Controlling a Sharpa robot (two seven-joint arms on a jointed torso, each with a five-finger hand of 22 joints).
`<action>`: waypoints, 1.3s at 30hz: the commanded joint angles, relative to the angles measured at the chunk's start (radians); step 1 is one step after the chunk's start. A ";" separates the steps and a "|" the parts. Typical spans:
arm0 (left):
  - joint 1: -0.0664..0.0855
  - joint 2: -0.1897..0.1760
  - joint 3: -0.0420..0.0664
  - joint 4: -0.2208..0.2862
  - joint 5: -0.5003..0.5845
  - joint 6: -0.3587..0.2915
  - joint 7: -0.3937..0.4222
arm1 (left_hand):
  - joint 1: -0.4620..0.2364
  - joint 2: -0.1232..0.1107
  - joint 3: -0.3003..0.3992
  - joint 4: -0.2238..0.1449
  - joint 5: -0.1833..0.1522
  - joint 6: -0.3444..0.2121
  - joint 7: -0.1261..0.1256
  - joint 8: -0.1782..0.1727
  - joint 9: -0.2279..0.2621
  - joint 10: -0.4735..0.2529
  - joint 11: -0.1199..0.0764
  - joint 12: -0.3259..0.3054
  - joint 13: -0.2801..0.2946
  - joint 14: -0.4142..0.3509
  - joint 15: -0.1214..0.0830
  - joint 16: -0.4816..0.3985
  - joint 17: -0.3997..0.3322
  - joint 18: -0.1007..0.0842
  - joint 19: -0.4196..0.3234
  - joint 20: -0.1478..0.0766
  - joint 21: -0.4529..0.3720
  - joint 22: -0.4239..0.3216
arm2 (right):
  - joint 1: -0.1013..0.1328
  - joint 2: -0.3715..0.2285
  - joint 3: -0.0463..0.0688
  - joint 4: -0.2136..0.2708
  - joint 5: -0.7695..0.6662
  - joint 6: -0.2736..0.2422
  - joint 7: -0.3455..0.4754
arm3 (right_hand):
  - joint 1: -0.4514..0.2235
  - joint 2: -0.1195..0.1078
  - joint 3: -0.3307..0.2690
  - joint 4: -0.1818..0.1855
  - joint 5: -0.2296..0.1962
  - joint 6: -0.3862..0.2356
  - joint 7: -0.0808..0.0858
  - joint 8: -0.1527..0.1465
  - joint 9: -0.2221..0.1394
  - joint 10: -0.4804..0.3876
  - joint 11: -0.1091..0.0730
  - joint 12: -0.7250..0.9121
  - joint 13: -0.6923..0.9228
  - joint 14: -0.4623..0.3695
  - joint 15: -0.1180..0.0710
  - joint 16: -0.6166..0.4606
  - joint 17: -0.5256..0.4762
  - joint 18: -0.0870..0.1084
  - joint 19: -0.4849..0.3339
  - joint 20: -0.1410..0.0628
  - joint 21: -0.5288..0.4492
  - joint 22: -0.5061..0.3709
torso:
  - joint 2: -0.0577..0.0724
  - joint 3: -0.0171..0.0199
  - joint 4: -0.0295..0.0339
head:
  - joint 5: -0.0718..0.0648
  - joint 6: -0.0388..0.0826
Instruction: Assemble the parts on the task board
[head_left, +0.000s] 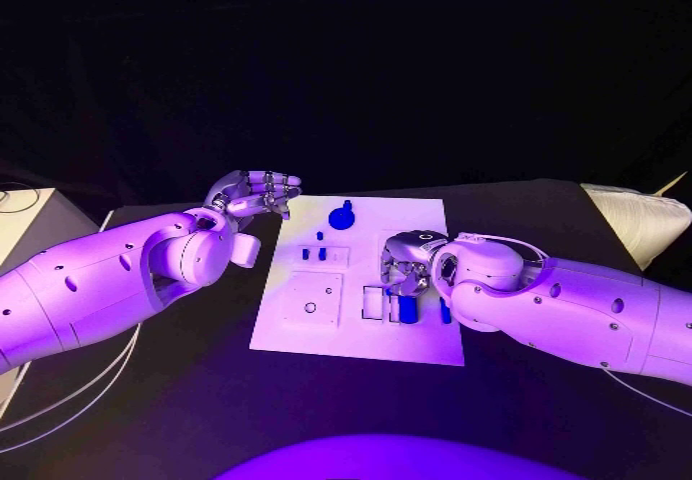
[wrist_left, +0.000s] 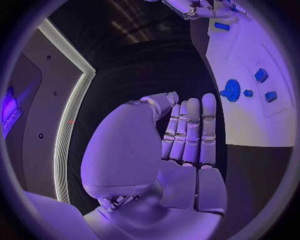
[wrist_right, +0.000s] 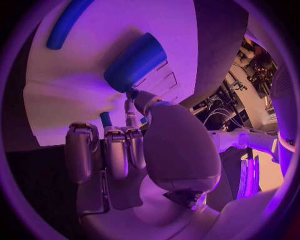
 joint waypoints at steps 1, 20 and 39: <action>0.000 0.001 0.001 0.003 0.000 0.003 0.003 | 0.002 0.005 0.000 -0.007 0.001 -0.005 0.002 0.006 0.001 -0.006 -0.002 0.007 -0.002 0.004 0.002 -0.005 -0.001 0.017 0.001 0.000 -0.006 -0.002 | -0.002 0.004 -0.001 -0.005 -0.023 0.008 0.004 | -0.001 0.013 -0.001 -0.003 -0.003 0.006 -0.003 0.006 0.001 0.104 -0.007 0.002 0.263 0.103 -0.005 0.004 0.255 -0.010 0.080 0.000 0.002 0.200 | 0.000 0.0000 0.0001 | 0.001 -0.001; 0.000 0.000 0.001 0.004 0.000 0.005 0.000 | 0.002 0.006 -0.001 -0.008 0.001 -0.005 0.002 0.008 0.001 -0.007 -0.002 0.008 -0.002 0.004 0.002 -0.006 -0.002 0.017 0.001 0.000 -0.006 -0.002 | -0.004 0.015 -0.005 -0.019 -0.054 -0.007 0.001 | -0.002 0.010 -0.005 -0.004 -0.015 0.007 -0.004 0.008 0.002 0.104 -0.008 0.002 0.263 0.103 -0.007 0.005 0.257 -0.010 0.081 -0.001 0.005 0.202 | 0.000 0.0002 -0.0004 | 0.002 -0.003; 0.000 -0.002 0.001 0.005 0.000 0.005 -0.002 | 0.000 0.006 -0.002 -0.008 0.000 -0.006 0.002 0.010 0.001 -0.008 -0.002 0.010 -0.002 0.005 0.003 -0.007 -0.002 0.016 0.001 0.000 -0.006 -0.002 | -0.009 0.039 -0.007 -0.048 -0.085 -0.024 -0.013 | -0.025 -0.008 -0.041 0.015 -0.028 -0.014 0.004 0.000 -0.002 0.104 -0.002 0.002 0.263 0.103 0.000 0.006 0.258 -0.011 0.080 0.003 0.006 0.203 | 0.000 -0.0005 0.0001 | 0.002 -0.005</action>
